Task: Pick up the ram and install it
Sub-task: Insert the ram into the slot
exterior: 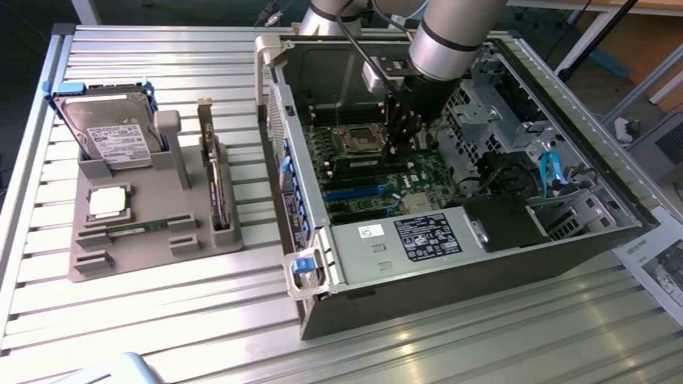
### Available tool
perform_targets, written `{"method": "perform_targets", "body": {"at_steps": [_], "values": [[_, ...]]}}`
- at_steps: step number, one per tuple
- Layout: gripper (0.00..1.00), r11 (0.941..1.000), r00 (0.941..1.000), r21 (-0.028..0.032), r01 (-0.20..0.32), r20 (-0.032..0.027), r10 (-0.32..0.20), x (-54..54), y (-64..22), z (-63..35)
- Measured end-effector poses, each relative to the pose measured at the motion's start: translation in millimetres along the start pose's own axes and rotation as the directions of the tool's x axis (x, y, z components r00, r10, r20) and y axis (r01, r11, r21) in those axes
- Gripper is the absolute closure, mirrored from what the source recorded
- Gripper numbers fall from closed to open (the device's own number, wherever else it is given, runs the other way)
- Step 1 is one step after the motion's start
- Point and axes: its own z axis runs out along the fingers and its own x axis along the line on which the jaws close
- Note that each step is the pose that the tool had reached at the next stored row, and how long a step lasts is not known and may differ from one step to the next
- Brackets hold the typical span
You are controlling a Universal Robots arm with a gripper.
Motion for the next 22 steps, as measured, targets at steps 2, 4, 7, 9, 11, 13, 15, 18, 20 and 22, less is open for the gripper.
{"method": "perform_targets", "body": {"at_steps": [2,4,7,9,11,13,15,18,20,22], "values": [[0.88,1.0000,1.0000,0.0001,0.000,0.0002,0.000,0.1,0.0,0.1],[0.88,1.0000,1.0000,0.0000,0.000,0.0001,0.000,0.7,-0.1,0.0],[0.88,1.0000,1.0000,0.0000,0.000,0.0000,0.000,0.9,-0.1,0.0],[0.88,1.0000,1.0000,0.0000,0.000,0.0000,0.000,1.0,-0.5,0.0],[0.88,1.0000,1.0000,0.0000,0.000,0.0001,0.000,0.9,-2.4,-0.1],[0.88,1.0000,1.0000,0.0000,0.000,0.0001,0.000,0.9,-2.7,-0.1],[0.88,1.0000,1.0000,0.0000,0.000,0.0000,0.000,1.6,-2.7,-0.1],[0.88,1.0000,1.0000,0.0000,0.000,0.0002,0.000,2.3,-2.8,-0.1],[0.88,1.0000,1.0000,0.0000,0.000,0.0002,0.000,2.4,-2.6,-0.1],[0.88,1.0000,1.0000,0.0000,0.000,0.0002,0.000,2.4,-1.9,-0.1]]}}
